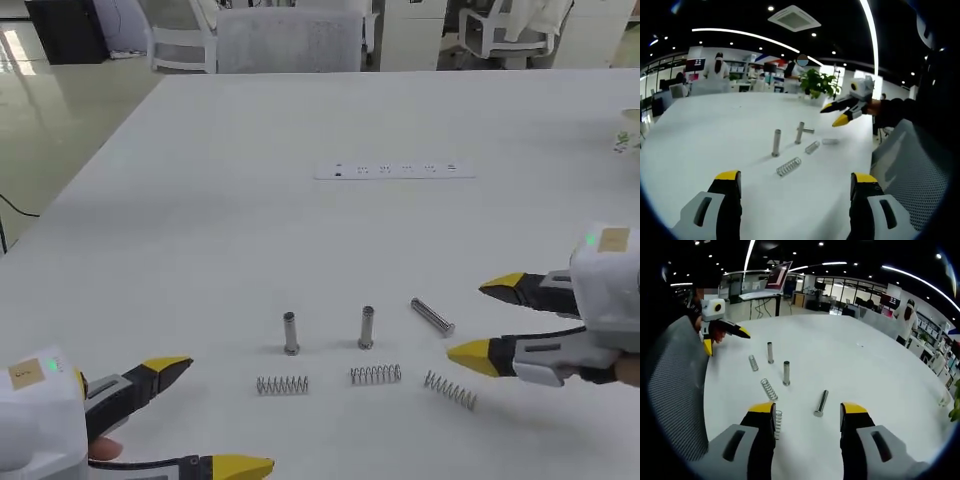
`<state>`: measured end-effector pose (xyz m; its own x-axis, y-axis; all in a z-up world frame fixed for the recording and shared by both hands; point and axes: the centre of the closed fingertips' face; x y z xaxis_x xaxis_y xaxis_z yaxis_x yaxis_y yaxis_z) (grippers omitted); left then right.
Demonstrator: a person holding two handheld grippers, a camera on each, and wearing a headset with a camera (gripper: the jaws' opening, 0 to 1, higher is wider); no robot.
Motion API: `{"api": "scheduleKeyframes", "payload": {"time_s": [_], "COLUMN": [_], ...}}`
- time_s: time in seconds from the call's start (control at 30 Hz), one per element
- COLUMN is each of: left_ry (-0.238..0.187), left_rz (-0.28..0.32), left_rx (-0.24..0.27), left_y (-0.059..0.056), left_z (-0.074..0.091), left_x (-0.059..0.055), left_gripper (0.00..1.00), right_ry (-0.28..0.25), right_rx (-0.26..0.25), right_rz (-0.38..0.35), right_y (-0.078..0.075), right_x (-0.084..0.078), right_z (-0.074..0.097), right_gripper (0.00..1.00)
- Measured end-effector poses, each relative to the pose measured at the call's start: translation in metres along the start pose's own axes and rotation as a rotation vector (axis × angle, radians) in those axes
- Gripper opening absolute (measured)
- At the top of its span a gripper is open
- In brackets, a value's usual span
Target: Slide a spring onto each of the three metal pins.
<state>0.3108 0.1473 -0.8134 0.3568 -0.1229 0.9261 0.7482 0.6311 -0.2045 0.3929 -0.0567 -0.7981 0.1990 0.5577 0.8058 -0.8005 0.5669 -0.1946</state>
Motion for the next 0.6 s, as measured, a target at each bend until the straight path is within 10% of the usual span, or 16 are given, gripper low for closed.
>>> {"api": "scheduleKeyframes", "payload": {"time_s": [0.6], "left_ry": [0.007], "left_rz": [0.002], "left_rx": [-0.002], "left_y": [-0.001], "left_z": [-0.001], "left_x": [-0.001], "left_gripper": [0.87], "right_ry": [0.071], "right_rx": [-0.002], "right_rz": [0.011], "right_y": [-0.019], "right_x": [-0.001], "right_z": [-0.024], "right_gripper": [0.41]}}
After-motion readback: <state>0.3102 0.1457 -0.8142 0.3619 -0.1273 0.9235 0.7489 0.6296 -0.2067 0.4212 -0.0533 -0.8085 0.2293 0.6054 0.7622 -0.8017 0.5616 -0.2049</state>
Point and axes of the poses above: the centre of the closed fingertips' face, and the gripper's own axes: z roughly backward along the fingers, y roughly to its left, x roughly out of its top, and after that the axes turned 5 degrees about -x, right-handed
